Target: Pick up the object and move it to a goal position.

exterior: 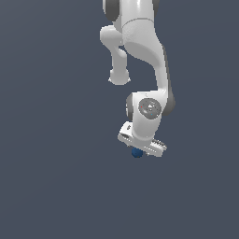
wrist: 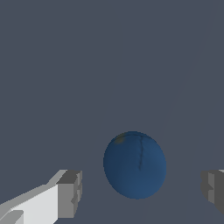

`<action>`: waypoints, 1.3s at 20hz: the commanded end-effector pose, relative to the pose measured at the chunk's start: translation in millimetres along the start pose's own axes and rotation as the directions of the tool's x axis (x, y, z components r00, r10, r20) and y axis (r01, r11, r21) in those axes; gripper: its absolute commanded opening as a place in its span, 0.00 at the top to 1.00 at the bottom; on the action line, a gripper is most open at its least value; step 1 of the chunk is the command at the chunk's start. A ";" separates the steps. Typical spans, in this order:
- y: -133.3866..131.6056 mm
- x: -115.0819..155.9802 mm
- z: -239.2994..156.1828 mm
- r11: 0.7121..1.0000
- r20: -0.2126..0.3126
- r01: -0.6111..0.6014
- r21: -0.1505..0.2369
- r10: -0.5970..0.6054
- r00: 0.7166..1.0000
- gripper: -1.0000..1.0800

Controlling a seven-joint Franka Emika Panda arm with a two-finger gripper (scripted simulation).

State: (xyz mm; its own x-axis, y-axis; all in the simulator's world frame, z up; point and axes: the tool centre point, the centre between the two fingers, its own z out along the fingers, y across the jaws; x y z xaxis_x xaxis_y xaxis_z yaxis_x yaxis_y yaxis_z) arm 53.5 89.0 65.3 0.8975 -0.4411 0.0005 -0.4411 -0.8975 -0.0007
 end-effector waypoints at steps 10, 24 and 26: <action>-0.1 0.3 34.3 1.000 0.001 -0.003 -0.001 0.003 1.000 0.04; -1.1 0.8 31.8 1.000 0.001 -0.003 -0.001 0.003 1.000 1.00; -3.1 2.1 27.6 1.000 0.001 -0.003 -0.001 0.003 1.000 1.00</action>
State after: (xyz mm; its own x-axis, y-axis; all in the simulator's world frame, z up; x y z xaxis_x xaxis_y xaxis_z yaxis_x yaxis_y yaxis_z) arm 54.9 89.8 34.0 0.8961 -0.4439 -0.0016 -0.4439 -0.8961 0.0012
